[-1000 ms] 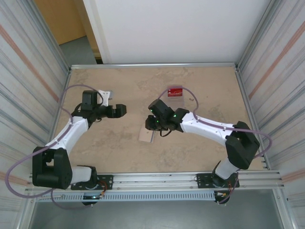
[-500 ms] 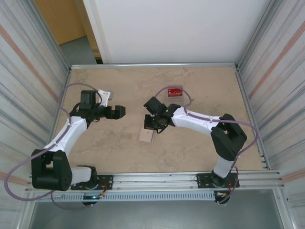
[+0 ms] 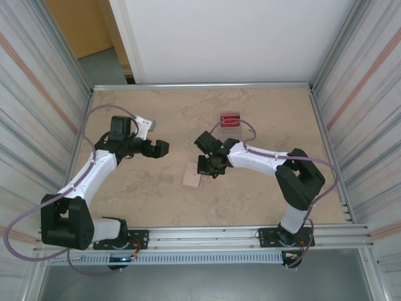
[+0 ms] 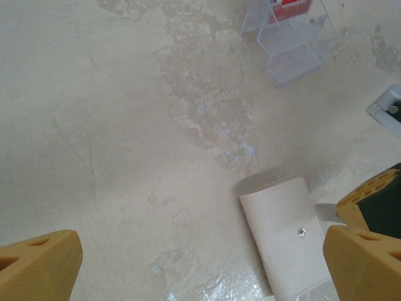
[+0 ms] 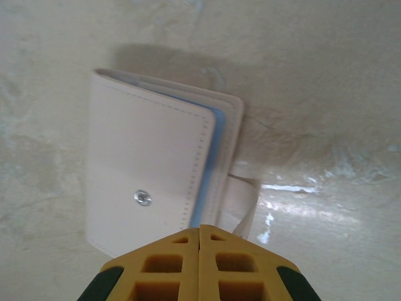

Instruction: Put the credit cards into the card holder

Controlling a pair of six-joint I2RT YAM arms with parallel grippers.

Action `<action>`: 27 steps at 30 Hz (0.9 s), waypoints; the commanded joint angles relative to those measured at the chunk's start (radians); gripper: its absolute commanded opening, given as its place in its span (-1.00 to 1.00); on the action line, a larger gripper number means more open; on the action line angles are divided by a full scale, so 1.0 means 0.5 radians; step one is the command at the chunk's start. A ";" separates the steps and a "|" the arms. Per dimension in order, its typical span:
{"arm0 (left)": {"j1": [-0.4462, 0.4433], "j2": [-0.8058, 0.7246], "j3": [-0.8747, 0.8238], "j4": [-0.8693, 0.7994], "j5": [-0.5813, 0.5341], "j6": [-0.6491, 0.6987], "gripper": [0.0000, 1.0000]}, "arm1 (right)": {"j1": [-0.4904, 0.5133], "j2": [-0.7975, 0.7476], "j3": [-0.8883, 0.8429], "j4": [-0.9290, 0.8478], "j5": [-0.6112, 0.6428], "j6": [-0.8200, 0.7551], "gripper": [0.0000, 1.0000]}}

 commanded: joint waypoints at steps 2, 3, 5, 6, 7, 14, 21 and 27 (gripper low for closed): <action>-0.062 0.012 0.098 -0.100 -0.043 0.117 0.97 | -0.016 -0.046 -0.052 -0.074 0.067 0.045 -1.00; -0.078 0.012 0.106 -0.103 -0.049 0.131 0.97 | -0.018 -0.052 -0.066 -0.074 0.081 0.052 -1.00; -0.122 0.019 0.115 -0.116 -0.078 0.180 0.97 | -0.030 -0.061 -0.088 -0.071 0.091 0.053 -1.00; -0.149 0.022 0.127 -0.134 -0.100 0.219 0.97 | -0.036 -0.064 -0.101 -0.065 0.090 0.054 -1.00; -0.181 0.023 0.135 -0.157 -0.115 0.261 0.96 | -0.040 -0.068 -0.114 -0.054 0.090 0.053 -1.00; -0.391 0.021 0.152 -0.241 -0.275 0.546 0.82 | -0.082 -0.056 -0.220 0.040 0.042 0.065 -1.00; -0.660 0.041 -0.005 -0.082 -0.652 0.751 0.82 | -0.116 -0.028 -0.312 0.157 -0.009 0.072 -1.00; -0.849 0.091 -0.202 0.047 -0.703 0.960 0.87 | -0.127 -0.019 -0.369 0.221 -0.034 0.091 -1.00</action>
